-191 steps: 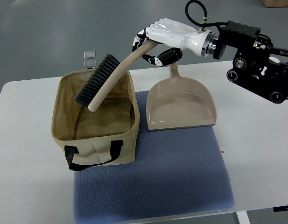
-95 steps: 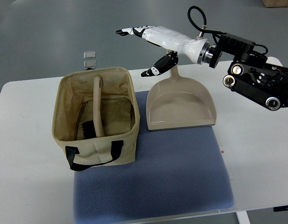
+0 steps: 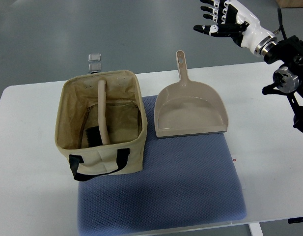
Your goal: Put pink broom in yellow bag with right hand
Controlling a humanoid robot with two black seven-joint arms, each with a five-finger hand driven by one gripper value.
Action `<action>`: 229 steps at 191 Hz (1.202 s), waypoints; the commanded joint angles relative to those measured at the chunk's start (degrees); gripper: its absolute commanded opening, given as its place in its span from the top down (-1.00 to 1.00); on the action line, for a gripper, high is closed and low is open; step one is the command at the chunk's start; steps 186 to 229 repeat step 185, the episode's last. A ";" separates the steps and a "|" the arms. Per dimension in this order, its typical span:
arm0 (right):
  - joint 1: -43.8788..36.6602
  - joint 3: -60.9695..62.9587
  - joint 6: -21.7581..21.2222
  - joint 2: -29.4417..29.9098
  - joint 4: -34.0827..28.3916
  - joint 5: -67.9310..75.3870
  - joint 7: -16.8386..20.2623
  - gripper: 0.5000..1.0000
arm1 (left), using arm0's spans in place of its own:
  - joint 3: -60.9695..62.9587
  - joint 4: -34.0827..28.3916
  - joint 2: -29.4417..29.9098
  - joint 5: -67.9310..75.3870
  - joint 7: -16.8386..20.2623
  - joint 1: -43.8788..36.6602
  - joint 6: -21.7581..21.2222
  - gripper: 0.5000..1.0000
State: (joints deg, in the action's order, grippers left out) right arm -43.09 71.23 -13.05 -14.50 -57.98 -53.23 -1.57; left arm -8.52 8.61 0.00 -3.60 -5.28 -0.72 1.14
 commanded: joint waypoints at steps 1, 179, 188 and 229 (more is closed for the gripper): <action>1.17 1.28 3.82 0.53 1.55 6.29 0.34 -0.62 | 0.00 0.00 0.00 0.00 0.01 0.01 0.00 -1.00; 10.05 0.14 12.70 1.32 4.72 16.40 -6.25 -0.73 | 0.00 0.00 0.00 0.00 0.01 0.01 0.00 -1.00; 10.05 -0.21 12.79 1.32 4.72 16.40 -6.25 -0.73 | 0.00 0.00 0.00 0.00 0.01 0.01 0.00 -1.00; 10.05 -0.21 12.79 1.32 4.72 16.40 -6.25 -0.73 | 0.00 0.00 0.00 0.00 0.01 0.01 0.00 -1.00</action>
